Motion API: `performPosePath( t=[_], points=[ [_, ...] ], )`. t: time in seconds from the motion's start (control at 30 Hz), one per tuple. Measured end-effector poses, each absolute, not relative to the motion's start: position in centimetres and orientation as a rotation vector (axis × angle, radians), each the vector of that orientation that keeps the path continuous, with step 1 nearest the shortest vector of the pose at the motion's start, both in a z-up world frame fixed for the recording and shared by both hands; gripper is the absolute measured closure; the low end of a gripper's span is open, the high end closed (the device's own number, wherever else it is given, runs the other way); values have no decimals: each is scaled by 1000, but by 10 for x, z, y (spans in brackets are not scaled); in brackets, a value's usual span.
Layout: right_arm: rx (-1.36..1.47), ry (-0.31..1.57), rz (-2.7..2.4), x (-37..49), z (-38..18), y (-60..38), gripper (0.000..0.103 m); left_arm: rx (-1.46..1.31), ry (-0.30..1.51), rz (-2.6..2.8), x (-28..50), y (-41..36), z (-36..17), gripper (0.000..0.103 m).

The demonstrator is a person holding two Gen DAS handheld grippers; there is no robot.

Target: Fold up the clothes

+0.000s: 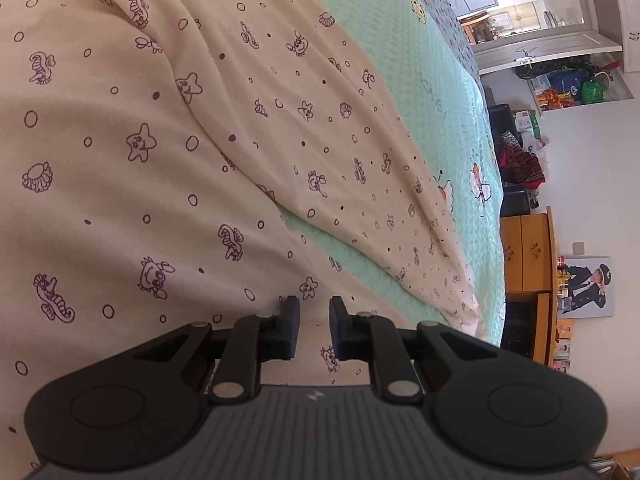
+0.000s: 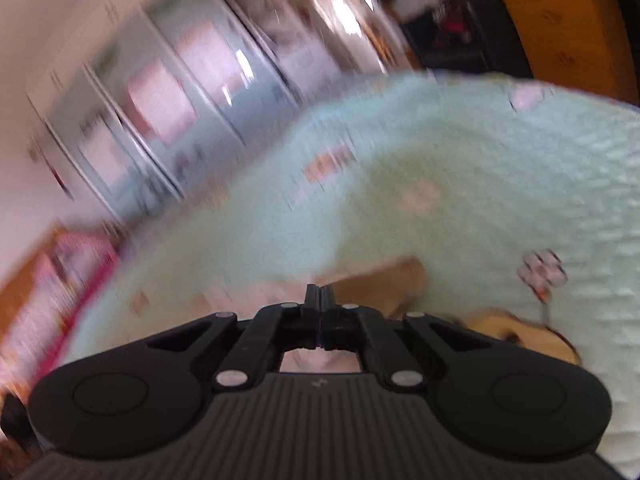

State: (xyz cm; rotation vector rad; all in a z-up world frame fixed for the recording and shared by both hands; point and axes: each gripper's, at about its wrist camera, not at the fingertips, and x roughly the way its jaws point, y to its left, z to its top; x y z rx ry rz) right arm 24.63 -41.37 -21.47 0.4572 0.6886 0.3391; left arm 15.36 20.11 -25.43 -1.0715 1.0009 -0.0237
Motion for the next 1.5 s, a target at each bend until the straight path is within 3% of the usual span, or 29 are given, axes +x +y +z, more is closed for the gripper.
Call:
performPosePath(
  t=[0.13, 0.23, 0.27, 0.33, 0.7, 0.73, 0.77, 0.8, 1.03, 1.13, 1.2, 1.33, 1.4, 1.5],
  points=[
    [473, 749, 191, 246, -227, -429, 101, -1070, 1003, -22, 152, 202, -253, 88],
    [491, 743, 166, 245, -222, -431, 89, -1065, 1003, -17, 153, 203, -252, 88],
    [484, 740, 151, 246, -220, -430, 79, -1064, 1002, -15, 153, 204, -251, 88],
    [495, 718, 104, 252, -215, -434, 75, -1064, 1003, -13, 154, 203, -252, 88],
    [483, 810, 107, 320, -246, -416, 75, -1063, 1010, -7, 155, 204, -254, 88],
    [481, 807, 115, 323, -247, -414, 77, -1063, 1010, -5, 155, 205, -254, 88],
    [478, 804, 121, 325, -248, -412, 96, -1063, 1010, -6, 155, 205, -254, 88],
    [472, 804, 119, 328, -247, -411, 100, -1061, 1012, -6, 155, 205, -254, 88],
    [336, 623, 107, 341, -192, -407, 101, -1052, 1009, 6, 156, 210, -252, 88],
    [268, 638, 84, 359, -189, -401, 100, -1046, 1010, 8, 158, 205, -253, 88],
    [302, 654, 66, 359, -197, -402, 86, -1042, 1016, -3, 158, 203, -252, 88],
    [439, 641, 29, 338, -211, -411, 80, -1028, 1019, -16, 157, 203, -249, 87],
    [508, 634, 11, 327, -218, -416, 66, -1029, 1017, -6, 157, 207, -250, 87],
    [611, 621, -17, 312, -228, -422, 64, -1040, 1012, -1, 156, 208, -253, 87]
  ],
)
